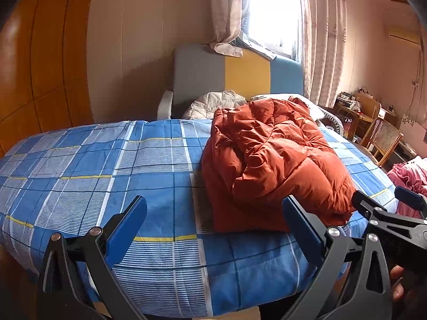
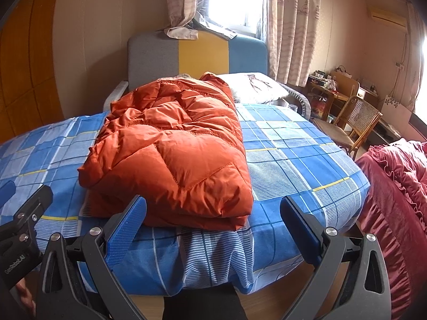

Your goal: Fold large clothes

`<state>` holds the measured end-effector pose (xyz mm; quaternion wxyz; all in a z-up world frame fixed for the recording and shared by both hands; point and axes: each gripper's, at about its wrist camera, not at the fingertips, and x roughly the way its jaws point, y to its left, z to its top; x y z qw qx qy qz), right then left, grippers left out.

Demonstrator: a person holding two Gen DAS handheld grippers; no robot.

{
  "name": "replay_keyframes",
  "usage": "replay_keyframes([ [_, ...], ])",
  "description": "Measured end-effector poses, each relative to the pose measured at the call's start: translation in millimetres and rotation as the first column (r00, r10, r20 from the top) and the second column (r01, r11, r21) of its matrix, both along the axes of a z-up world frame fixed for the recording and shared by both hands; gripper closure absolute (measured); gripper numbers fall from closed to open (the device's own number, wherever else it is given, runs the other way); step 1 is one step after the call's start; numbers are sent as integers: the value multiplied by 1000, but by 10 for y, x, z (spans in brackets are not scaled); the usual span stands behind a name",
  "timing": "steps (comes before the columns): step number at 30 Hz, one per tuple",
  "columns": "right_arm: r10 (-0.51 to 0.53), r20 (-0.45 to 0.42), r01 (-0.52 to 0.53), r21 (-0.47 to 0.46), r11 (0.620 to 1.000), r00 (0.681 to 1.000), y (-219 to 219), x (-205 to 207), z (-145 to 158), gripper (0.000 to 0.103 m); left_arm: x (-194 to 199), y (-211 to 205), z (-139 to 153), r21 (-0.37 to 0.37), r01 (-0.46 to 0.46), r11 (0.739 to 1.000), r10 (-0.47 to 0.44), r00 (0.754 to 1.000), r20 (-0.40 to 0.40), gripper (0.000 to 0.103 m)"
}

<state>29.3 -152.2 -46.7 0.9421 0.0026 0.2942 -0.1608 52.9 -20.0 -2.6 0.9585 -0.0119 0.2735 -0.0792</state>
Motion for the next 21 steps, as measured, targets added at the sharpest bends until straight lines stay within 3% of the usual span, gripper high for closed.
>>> replay_keyframes([
  [13, 9, -30, -9, -12, 1000, 1000, 56, 47, -57, 3, 23, 41, -24, 17, -35, 999, 35, 999, -8, 2],
  [21, 13, -33, -13, 1, 1000, 999, 40, 52, -73, 3, 84, 85, -104, -23, -36, 999, 35, 998, -61, 2],
])
